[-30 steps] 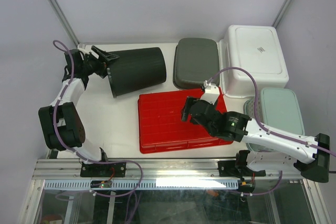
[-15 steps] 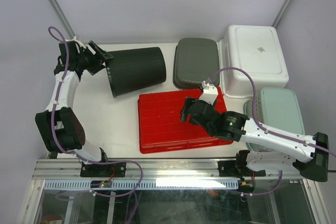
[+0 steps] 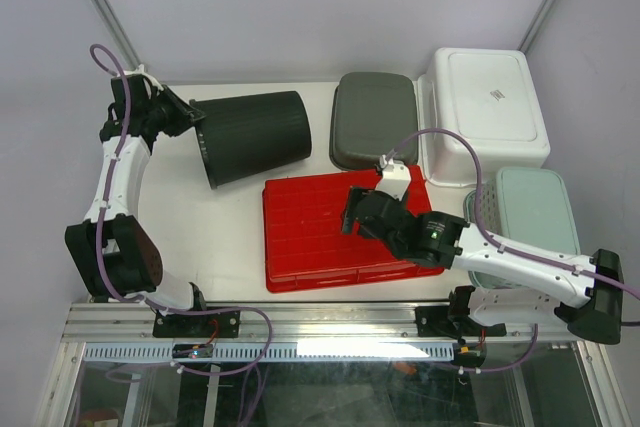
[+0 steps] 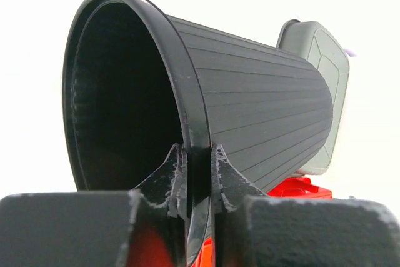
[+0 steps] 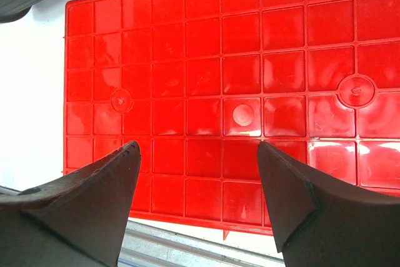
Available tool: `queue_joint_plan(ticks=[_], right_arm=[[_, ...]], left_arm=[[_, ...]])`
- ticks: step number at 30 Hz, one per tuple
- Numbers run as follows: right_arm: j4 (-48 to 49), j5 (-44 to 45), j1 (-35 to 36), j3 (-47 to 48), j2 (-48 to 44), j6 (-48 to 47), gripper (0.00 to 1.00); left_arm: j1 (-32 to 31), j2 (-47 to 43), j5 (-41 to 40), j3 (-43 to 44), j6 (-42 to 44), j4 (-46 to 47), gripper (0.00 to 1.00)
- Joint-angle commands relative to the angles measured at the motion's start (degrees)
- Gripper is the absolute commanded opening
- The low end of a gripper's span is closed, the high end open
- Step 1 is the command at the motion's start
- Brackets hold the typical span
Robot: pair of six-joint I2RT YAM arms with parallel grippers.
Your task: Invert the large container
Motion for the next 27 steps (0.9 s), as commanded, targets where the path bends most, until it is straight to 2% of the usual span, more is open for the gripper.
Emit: queue_joint_plan(ticks=[1,4,10,16,20,27], right_arm=[[2.3,0.4,-0.1,2.4,0.3,0.4,0.79],[2.3,0.4,-0.1,2.6,0.3,0.3,0.79],[1.7,0.3,-0.1,2.8,-0.4,0.5,0.78],[1.0,0.5,-0.1,3.1,-0.7,0.6,0.78],[-0.3,0.8,-0.1,3.5,-1.0,1.3,0.78],[0.3,1.3,0.0,2.8,-1.7,1.2,0.78]], left_arm=[[0.2,-0.8,-3.0,0.4,1.2,-1.2,0.0],[0.2,-0.7,0.2,-1.9,-2.8,3.4,0.0],[-1.8,1.0,7.2,-6.5,-16.2,18.8,0.0],[-8.3,6.5,6.4,-2.0,-21.8,26.2,0.0],[-5.7,9.1,9.8,-2.6,-23.8,29.7,0.0],[3.1,8.9,18.1,-13.1,-24.8,35.4,0.0]])
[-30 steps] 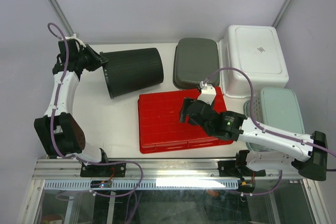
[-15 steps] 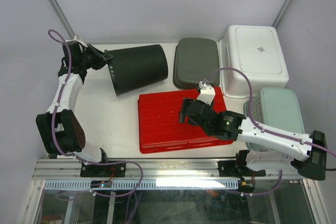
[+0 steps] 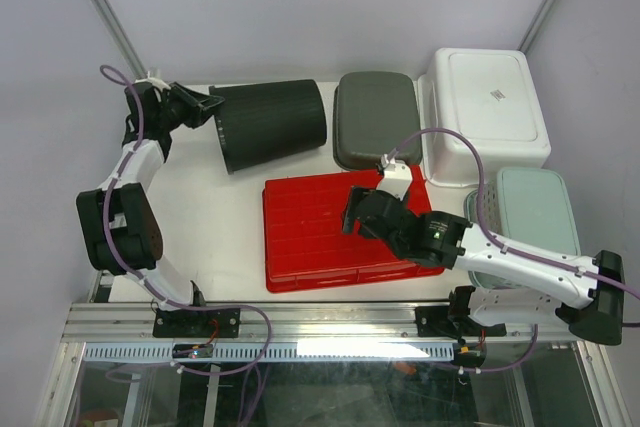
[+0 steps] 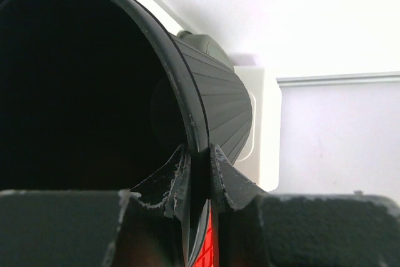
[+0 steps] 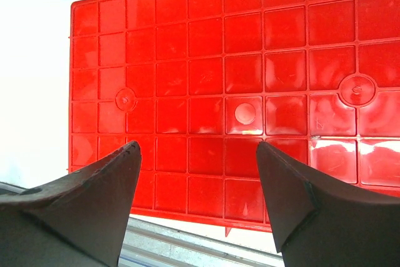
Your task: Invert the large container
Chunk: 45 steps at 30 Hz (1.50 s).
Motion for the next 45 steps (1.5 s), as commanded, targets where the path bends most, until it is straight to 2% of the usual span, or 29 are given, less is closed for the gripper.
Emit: queue_joint_plan(ticks=[1,7,11,22,26,36,45], right_arm=[[0.9,1.6,-0.1,2.6,-1.3,0.9,0.78],[1.7,0.9,-0.1,2.8,0.1,0.5,0.78],[2.1,0.4,-0.1,3.6,1.3,0.1,0.78],[4.1,0.2,-0.1,2.9,2.0,0.1,0.78],[4.6,0.4,-0.1,4.4,3.6,-2.5,0.78],[6.2,-1.0,-0.1,4.1,4.7,-2.6,0.78],[6.2,-1.2,-0.1,4.7,4.9,-3.4,0.77]], left_arm=[[6.0,-0.4,4.6,-6.4,0.7,3.0,0.0],[11.2,-1.1,8.9,-11.3,3.9,3.4,0.0],[12.2,-1.2,8.5,-11.9,6.2,1.2,0.0],[19.9,-1.8,9.0,-16.4,11.6,-2.7,0.0],[20.8,-2.1,8.1,-17.7,13.0,-4.0,0.0],[20.7,-6.3,4.0,-25.6,11.9,-4.2,0.0],[20.8,-9.6,0.8,-29.0,10.7,-5.0,0.0]])
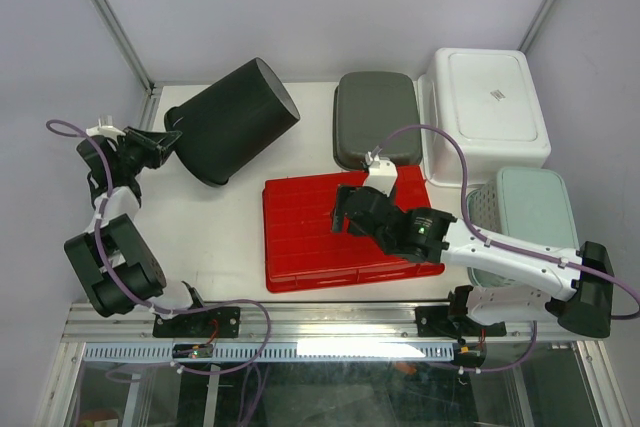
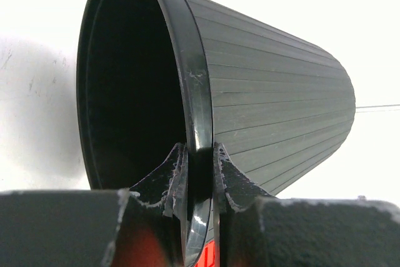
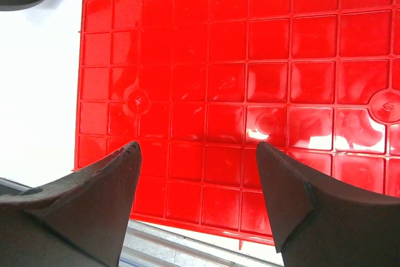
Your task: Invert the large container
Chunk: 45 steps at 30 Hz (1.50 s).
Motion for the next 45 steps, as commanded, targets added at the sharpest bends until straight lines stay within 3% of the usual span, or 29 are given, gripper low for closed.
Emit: queue_joint_plan(ticks=[1,11,17,22,25,29,33,38,45], right_arm=[[2.6,0.4,-0.1,2.7,0.0,-0.5,0.78],[2.1,0.5,-0.1,1.7,-1.1,0.3,0.77],[2.5,0.4,-0.1,1.7,-1.0,0.2,0.77],[3.5,-0.2,-0.1,2.0,-0.2,-0.6,0.77],[3.4,-0.2,-0.1,2.4,0.2,-0.9,0.77],[3.6,-0.2,-0.1,2.2,-0.1,-0.9,0.77],[3.6,-0.2,-0.1,2.2,0.0,-0.7,0.77],[3.0,0.0,0.0,2.1,-0.5,-0.3,0.77],[1.6,0.7,0.0,2.0,-1.7,-0.1,0.77]], left_arm=[[0.3,2.7,-9.5,-5.8,7.6,-16.3,0.0],[0.4,-1.7,-9.0,-8.2,7.6,-17.8,0.0],[0.4,-6.1,-8.1,-13.4,3.0,-14.5,0.0],[0.3,-4.6,-1.4,-23.4,-9.2,9.5,0.0],[0.0,0.0,1.2,-28.0,-18.2,31.5,0.0],[-2.4,8.6,1.3,-30.7,-28.0,54.2,0.0],[-6.8,18.1,-1.5,-30.3,-34.8,70.2,0.0],[-9.2,26.6,-5.1,-27.0,-40.1,80.6,0.0],[-9.2,31.9,-7.0,-19.3,-40.0,80.6,0.0]])
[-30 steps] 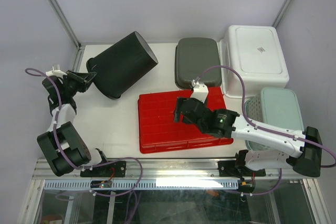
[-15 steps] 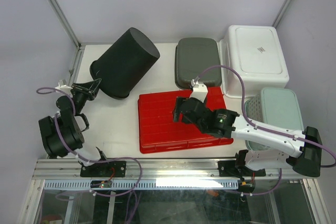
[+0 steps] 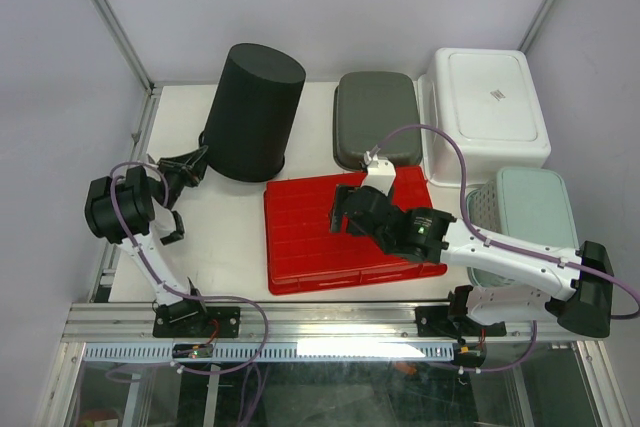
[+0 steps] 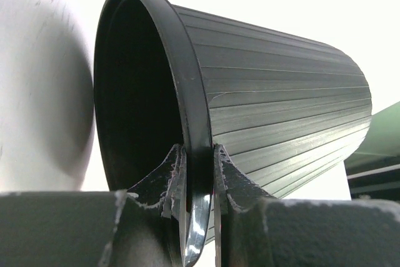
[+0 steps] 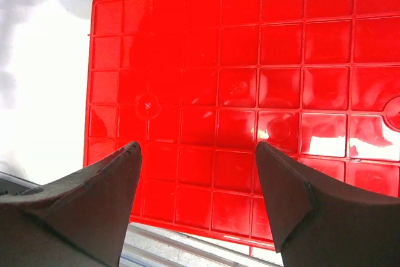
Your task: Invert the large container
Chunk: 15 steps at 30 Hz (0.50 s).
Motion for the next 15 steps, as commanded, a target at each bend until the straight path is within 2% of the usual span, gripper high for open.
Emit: queue_joint_plan(ticks=[1,5,12,13,15], right_arm=[[0.4,1.8,0.0,2.0,-1.9,0.5,0.77],[-0.1,2.1,0.0,1.9,-2.3,0.7,0.77],[-1.7,2.7,0.0,1.7,-3.4,1.3,0.77],[-1.9,2.8,0.1,1.5,-3.7,1.5,0.77],[-2.1,3.0,0.0,1.0,-4.4,2.0,0.77]], left_arm=[[-0.6,3.4,-0.5,3.0,4.9,8.1,0.0],[-0.6,4.4,-0.4,6.5,7.8,3.2,0.0],[1.3,4.0,0.9,13.1,17.4,-12.1,0.0],[1.8,4.1,1.3,13.5,18.1,-13.3,0.03],[2.5,4.2,1.9,14.1,19.3,-15.0,0.18]])
